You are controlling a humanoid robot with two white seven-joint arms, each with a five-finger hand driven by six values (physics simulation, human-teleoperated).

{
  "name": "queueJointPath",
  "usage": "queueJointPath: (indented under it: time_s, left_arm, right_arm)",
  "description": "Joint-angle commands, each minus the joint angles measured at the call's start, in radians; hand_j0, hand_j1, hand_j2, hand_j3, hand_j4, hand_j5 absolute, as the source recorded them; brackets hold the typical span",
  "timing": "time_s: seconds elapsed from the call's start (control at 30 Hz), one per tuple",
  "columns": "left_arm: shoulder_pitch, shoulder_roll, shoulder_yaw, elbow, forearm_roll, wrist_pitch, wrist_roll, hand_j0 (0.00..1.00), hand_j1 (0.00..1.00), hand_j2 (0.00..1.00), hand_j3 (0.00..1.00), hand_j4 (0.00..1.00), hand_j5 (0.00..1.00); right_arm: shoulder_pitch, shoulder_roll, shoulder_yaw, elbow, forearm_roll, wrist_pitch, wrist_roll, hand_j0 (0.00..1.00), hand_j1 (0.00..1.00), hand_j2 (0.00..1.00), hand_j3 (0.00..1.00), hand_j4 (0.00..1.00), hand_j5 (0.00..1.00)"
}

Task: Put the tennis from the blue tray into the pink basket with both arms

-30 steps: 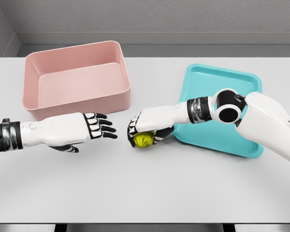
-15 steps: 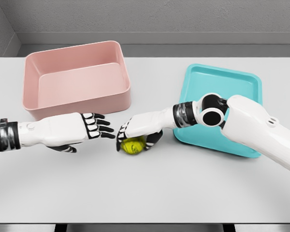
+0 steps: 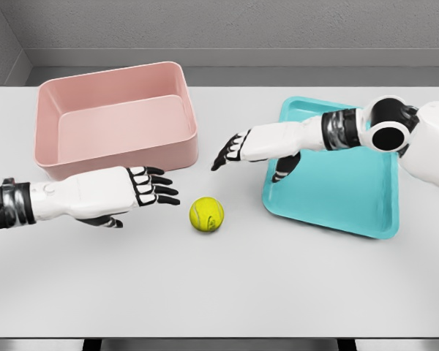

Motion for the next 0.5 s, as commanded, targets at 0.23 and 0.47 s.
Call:
queueJointPath:
  time_s: [0.23,0.47]
  left_arm:
    - [-0.077,-0.151,-0.125,0.001,-0.013,0.001,-0.005,1.00,1.00,1.00,1.00,1.00,1.00]
    - [-0.160,-0.237,-0.157,0.112,-0.007,0.001,-0.005,1.00,1.00,1.00,1.00,1.00,1.00]
  right_arm:
    - [0.074,-0.294,-0.149,0.044,-0.008,-0.003,-0.131,1.00,1.00,1.00,1.00,1.00,1.00]
    - [0.104,-0.291,-0.209,0.055,-0.005,-0.003,-0.134,1.00,1.00,1.00,1.00,1.00,1.00]
